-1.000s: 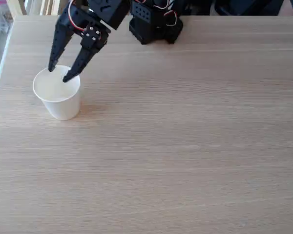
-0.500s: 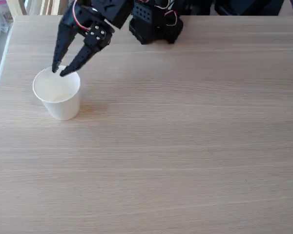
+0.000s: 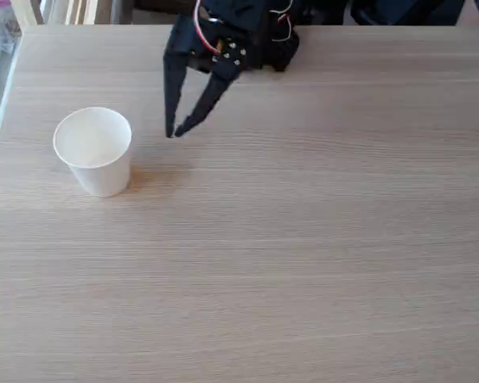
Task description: Grasp a block and put it in the bin.
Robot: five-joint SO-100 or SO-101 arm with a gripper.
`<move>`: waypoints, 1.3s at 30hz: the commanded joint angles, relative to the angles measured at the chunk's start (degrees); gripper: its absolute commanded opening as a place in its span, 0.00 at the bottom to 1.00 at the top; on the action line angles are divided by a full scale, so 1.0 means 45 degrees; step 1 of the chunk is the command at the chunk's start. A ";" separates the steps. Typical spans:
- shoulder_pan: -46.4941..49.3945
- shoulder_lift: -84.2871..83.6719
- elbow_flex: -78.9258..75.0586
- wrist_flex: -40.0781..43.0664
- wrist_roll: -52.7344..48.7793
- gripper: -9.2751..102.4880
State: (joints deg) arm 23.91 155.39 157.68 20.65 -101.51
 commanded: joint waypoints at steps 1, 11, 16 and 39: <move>-0.1250 0.1211 0.0371 0.0957 0.0313 0.08; -0.4082 0.4922 0.2578 0.4941 0.0391 0.08; -0.4863 0.6211 0.3164 0.6895 0.0547 0.08; -0.5391 0.7891 0.4512 1.2559 0.2187 0.08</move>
State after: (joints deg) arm -0.26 190.81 177.36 76.73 -92.11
